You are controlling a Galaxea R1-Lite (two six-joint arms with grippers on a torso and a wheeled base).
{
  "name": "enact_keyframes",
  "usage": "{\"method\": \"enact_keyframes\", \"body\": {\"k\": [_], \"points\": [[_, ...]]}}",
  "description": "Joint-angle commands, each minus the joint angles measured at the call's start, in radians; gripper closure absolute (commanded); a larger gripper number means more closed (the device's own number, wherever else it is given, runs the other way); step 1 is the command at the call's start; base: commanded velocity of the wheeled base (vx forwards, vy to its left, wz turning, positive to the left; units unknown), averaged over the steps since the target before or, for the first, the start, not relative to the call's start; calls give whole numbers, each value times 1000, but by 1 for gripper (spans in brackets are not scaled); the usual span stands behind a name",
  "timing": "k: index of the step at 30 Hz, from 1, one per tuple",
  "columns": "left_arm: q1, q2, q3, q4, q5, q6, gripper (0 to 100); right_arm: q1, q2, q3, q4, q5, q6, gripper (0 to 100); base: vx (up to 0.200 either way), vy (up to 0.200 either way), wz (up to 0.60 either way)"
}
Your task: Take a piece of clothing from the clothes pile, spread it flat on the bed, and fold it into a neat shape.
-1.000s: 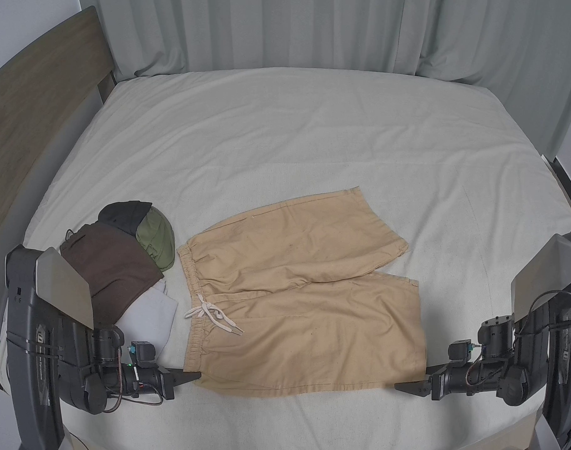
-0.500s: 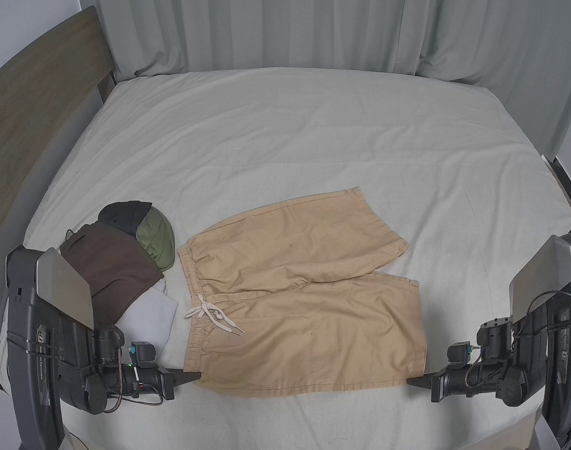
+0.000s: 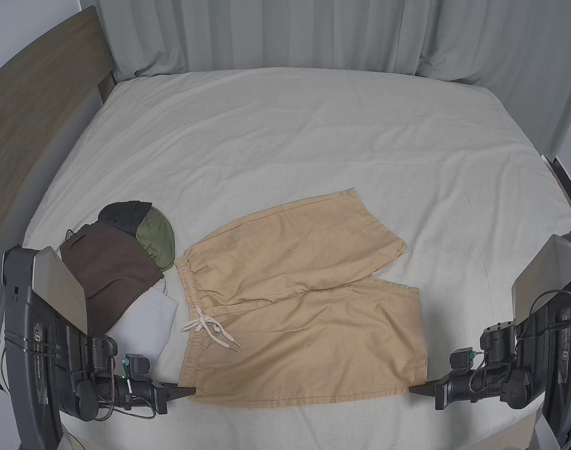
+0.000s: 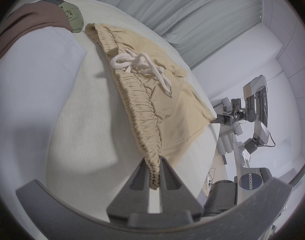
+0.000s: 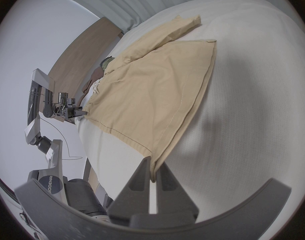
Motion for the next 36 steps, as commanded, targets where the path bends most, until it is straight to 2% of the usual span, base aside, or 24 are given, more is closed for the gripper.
{"method": "enact_keyframes", "body": {"k": [1, 10, 15, 18, 19, 22, 27, 30, 31, 36], "points": [[4, 0, 23, 1, 0, 6, 100, -7, -2, 18, 1, 5, -7, 100, 0, 0, 0], [4, -5, 40, -1, -14, 19, 100, -10, -6, 18, 2, 12, -15, 100, 0, 0, 0], [-3, -52, 31, -1, -41, 9, 100, -9, -57, 17, -1, 43, -5, 100, 0, 0, 0], [-11, -106, 28, -1, -41, -20, 100, -4, -98, 8, -1, 57, 7, 100, 0, 0, 0], [-26, -146, 17, -1, -41, -70, 100, 1, -128, -6, -1, 66, 27, 100, 0, 0, 0], [-33, -184, -2, 1, -43, -133, 100, 5, -163, -20, -1, 69, 65, 100, 0, 0, 0], [-33, -198, -23, -1, -41, -161, 100, 11, -213, -46, -1, 84, 123, 100, 0, 0, 0], [-33, -198, -23, -1, -41, -161, 100, 11, -213, -46, -1, 84, 123, 100, 0, 0, 0], [-33, -198, -34, -1, -41, -162, 100, 13, -238, -66, -1, 86, 157, 100, 0, 0, 0], [-33, -197, -38, -1, -41, -168, 100, 13, -238, -72, -1, 86, 157, 100, 0, 0, 0]]}}
